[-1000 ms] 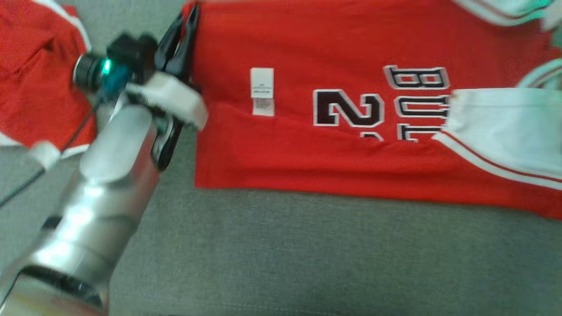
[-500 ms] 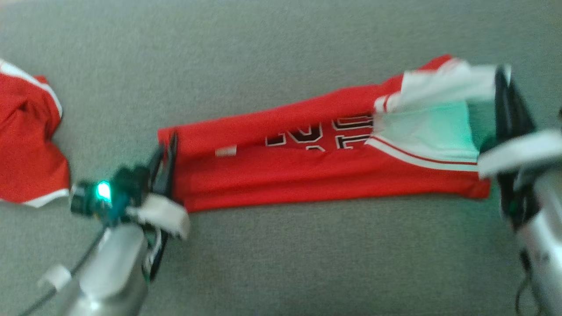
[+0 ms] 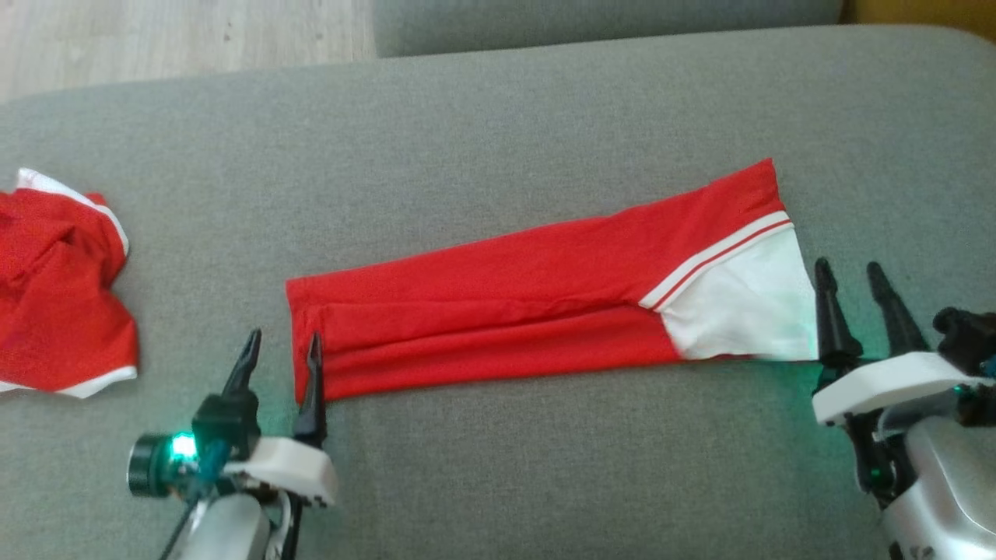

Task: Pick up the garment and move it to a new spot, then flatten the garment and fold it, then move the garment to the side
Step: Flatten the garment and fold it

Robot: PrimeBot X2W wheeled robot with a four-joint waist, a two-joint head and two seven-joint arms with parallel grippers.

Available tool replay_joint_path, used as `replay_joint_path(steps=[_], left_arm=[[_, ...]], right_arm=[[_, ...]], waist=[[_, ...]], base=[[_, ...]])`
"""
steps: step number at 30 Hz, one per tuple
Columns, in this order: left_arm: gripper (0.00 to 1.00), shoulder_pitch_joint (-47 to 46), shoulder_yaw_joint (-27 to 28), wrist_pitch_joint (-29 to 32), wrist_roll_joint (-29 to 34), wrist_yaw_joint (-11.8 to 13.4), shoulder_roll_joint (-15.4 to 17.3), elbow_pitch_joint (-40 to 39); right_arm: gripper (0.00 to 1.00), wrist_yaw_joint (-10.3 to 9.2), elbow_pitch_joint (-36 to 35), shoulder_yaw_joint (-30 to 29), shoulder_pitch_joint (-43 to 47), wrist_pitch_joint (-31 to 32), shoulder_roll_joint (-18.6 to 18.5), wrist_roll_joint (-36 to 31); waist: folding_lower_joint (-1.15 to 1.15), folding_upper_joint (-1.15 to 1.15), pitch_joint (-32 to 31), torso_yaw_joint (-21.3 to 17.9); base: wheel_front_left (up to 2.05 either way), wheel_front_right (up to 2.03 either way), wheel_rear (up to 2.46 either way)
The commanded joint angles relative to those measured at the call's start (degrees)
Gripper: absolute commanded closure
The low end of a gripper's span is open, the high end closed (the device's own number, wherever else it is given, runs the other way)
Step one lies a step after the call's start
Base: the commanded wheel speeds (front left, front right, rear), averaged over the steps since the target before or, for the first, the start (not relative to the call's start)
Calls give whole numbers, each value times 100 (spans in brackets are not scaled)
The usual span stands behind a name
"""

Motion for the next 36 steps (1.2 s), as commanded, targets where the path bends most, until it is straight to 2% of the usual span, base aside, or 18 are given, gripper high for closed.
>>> replay_joint_path(steps=[1, 5, 8, 15, 22, 29, 36], left_arm=[[0, 70, 349, -45, 121, 59, -1, -301], [0, 456, 665, -45, 288, 123, -270, -674], [0, 795, 820, -45, 419, 106, -450, -948], [0, 1293, 920, -46, 612, -5, -661, -1275], [0, 1317, 865, -46, 750, -147, -725, -1288], [0, 1145, 610, -46, 635, -172, -738, -1235], [0, 999, 419, -46, 487, -110, -739, -1146]], right_arm=[[0, 19, -304, -133, 0, -60, 23, -431], [0, 19, -576, -522, 265, -62, 313, -1232], [0, 19, -640, -715, 494, -62, 556, -1600], [0, 19, -512, -885, 712, -63, 786, -1879], [0, 19, 29, -873, 318, 13, 673, -1930], [0, 19, 905, -915, -509, 611, 403, -1916], [0, 19, 1803, -976, -937, 1237, 458, -1559]], waist=[[1, 0, -88, 38], [1, 0, -244, 103], [1, 0, -383, 142], [1, 0, -532, 204], [1, 0, -382, 304], [1, 0, -67, 504], [1, 0, 167, 703]], base=[[0, 0, 0], [0, 0, 0], [0, 0, 0], [0, 0, 0], [0, 0, 0], [0, 0, 0], [0, 0, 0]])
